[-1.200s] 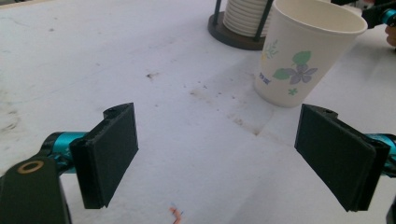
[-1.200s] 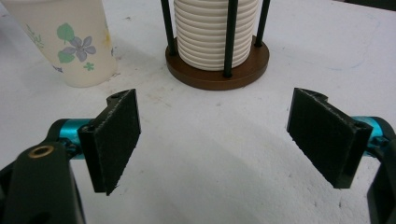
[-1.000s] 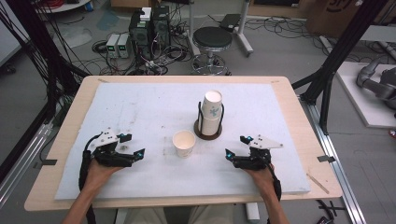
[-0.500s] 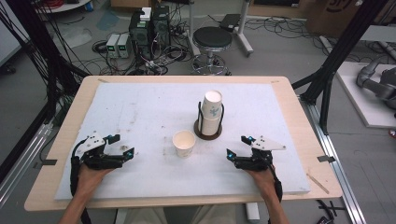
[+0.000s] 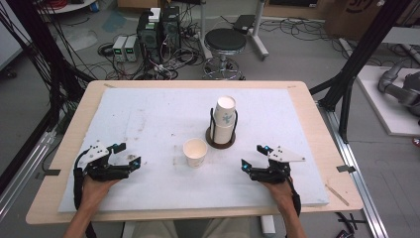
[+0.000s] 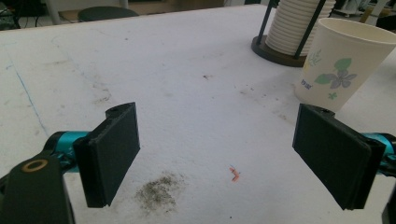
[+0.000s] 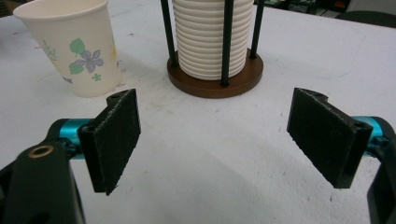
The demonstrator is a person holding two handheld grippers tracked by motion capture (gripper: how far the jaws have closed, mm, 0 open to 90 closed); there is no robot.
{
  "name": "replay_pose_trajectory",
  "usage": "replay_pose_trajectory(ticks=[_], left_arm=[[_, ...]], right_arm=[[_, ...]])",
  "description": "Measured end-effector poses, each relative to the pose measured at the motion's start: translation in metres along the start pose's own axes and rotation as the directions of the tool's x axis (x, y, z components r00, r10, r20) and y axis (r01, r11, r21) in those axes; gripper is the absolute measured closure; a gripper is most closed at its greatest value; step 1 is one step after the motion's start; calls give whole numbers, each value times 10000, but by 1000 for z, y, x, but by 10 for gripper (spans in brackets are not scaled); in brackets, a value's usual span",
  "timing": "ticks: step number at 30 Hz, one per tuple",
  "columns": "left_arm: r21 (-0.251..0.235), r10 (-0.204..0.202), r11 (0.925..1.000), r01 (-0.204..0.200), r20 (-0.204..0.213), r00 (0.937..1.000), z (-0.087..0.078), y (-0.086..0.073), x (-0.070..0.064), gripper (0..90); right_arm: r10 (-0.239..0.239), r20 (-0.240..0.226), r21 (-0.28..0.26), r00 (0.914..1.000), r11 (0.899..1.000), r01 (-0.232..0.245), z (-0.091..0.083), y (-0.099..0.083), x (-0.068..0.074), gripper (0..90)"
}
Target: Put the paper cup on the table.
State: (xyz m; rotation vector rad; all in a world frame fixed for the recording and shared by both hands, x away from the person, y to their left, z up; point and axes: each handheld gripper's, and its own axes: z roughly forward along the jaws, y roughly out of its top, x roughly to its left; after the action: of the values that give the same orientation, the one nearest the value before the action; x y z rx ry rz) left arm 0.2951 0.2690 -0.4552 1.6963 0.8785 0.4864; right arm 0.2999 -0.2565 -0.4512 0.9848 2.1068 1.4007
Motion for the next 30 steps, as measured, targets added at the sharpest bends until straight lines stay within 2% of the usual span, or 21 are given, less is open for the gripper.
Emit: replay_pose_trajectory(ticks=[3, 10, 15, 23, 30], left_arm=[[-44, -77, 10000, 77, -12, 10000, 0, 0, 0, 149], [-150, 53, 9999, -54, -22, 10000, -2, -1, -1, 152], [-135, 184, 9997, -184, 13, 9998, -1, -1, -1, 157], [-266, 49, 9996, -48, 42, 10000, -2, -1, -1, 159], [-300, 26, 9995, -23, 94, 10000, -3, -1, 0, 161]], right_arm=[[84, 74, -99, 9999, 9999, -83, -2, -1, 0, 177], [183, 84, 180, 9998, 9997, -184, 0, 0, 0, 177], [203, 115, 48, 9997, 9998, -204, -1, 0, -1, 177], [391, 111, -13, 9992, 9992, -391, -1, -1, -2, 177], [313, 125, -35, 9994, 9995, -313, -1, -1, -2, 177]])
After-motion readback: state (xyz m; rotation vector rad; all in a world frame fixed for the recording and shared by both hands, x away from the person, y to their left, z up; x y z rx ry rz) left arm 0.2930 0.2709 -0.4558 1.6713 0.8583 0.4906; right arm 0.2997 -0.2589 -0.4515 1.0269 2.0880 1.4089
